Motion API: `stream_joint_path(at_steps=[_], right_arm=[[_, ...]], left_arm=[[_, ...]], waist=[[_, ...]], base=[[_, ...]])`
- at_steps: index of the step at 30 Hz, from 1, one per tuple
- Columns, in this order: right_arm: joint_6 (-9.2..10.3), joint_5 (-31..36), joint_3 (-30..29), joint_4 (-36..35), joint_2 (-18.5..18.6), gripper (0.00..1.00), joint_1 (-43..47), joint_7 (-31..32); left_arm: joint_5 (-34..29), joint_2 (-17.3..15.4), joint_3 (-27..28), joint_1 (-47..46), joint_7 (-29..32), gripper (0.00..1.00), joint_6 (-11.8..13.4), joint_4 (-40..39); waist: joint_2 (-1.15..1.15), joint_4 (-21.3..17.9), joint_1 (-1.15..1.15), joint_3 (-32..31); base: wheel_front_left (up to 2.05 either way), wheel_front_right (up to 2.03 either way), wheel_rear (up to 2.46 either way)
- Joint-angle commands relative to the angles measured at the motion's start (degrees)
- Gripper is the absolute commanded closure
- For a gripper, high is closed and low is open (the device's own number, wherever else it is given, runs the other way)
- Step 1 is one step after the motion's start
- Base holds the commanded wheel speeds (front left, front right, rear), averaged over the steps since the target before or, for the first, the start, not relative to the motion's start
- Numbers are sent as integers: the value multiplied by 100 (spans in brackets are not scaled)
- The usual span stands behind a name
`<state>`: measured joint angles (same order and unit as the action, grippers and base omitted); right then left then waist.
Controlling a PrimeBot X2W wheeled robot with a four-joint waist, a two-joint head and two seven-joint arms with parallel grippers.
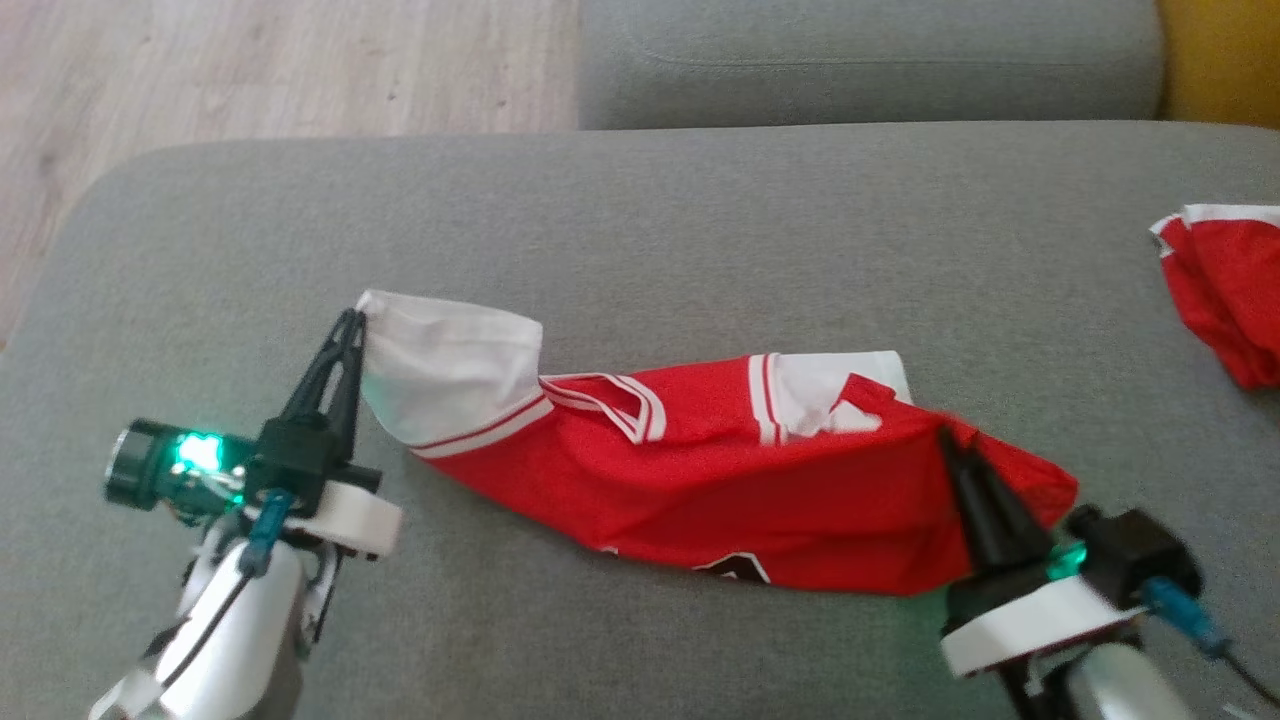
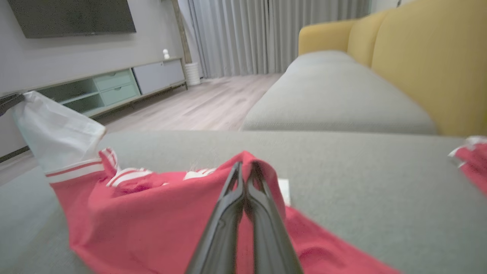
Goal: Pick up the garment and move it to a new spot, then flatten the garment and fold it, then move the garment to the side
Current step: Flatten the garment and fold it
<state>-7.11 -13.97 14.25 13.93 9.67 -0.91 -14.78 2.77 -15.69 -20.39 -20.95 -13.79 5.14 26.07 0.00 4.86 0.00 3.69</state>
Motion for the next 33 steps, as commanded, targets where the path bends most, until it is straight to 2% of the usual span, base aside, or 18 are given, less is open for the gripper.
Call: stream_joint_path(at_steps=[1, 7, 8, 12, 16, 19, 22, 27, 30, 33], right_arm=[[-37, 76, -23, -341, 128, 100, -154, -22], [-37, 272, -649, -1357, 462, 100, -11, -22], [-37, 272, -649, -1357, 462, 100, -11, -22], [-37, 318, -1066, -2133, 898, 100, -119, -7], [-37, 72, -1411, -2818, 1344, 100, -728, 332], [-37, -144, -1474, -2946, 1725, 100, -1479, 651], [-37, -501, -1353, -2587, 1899, 100, -2410, 931], [-37, -981, -775, -1395, 2040, 100, -4123, 1094], [-37, -1094, -420, -625, 2013, 100, -5082, 975], [-37, -1137, -114, 338, 1952, 100, -6167, 566]], left_arm=[[30, -281, 291, -148, -77, 100, 55, -296], [233, -587, 539, -87, -94, 100, -22, -1239], [233, -587, 539, -87, -94, 100, -22, -1239], [341, -765, 671, -325, 62, 100, -120, -2156], [456, -875, 777, -991, 350, 100, -277, -2986], [448, -936, 738, -1749, 626, 100, -460, -3188], [513, -882, 660, -2605, 795, 100, -685, -2937], [430, -808, 554, -4181, 701, 100, -915, -1680], [342, -753, 544, -5078, 348, 100, -950, -767], [170, -629, 533, -6087, -3, 100, -846, 46]], waist=[[0, -100, 0, -62], [0, -306, 0, -186], [0, -306, 0, -186], [0, -390, 0, -152], [0, -410, 0, 35], [0, -389, 0, 262], [0, -372, 0, 568], [0, -320, 0, 1232], [0, -338, 0, 1617], [0, -360, 0, 1961]], base=[[0, 0, 0], [0, 0, 0], [0, 0, 0], [0, 0, 0], [0, 0, 0], [0, 0, 0], [0, 0, 0], [0, 0, 0], [0, 0, 0], [0, 0, 0]])
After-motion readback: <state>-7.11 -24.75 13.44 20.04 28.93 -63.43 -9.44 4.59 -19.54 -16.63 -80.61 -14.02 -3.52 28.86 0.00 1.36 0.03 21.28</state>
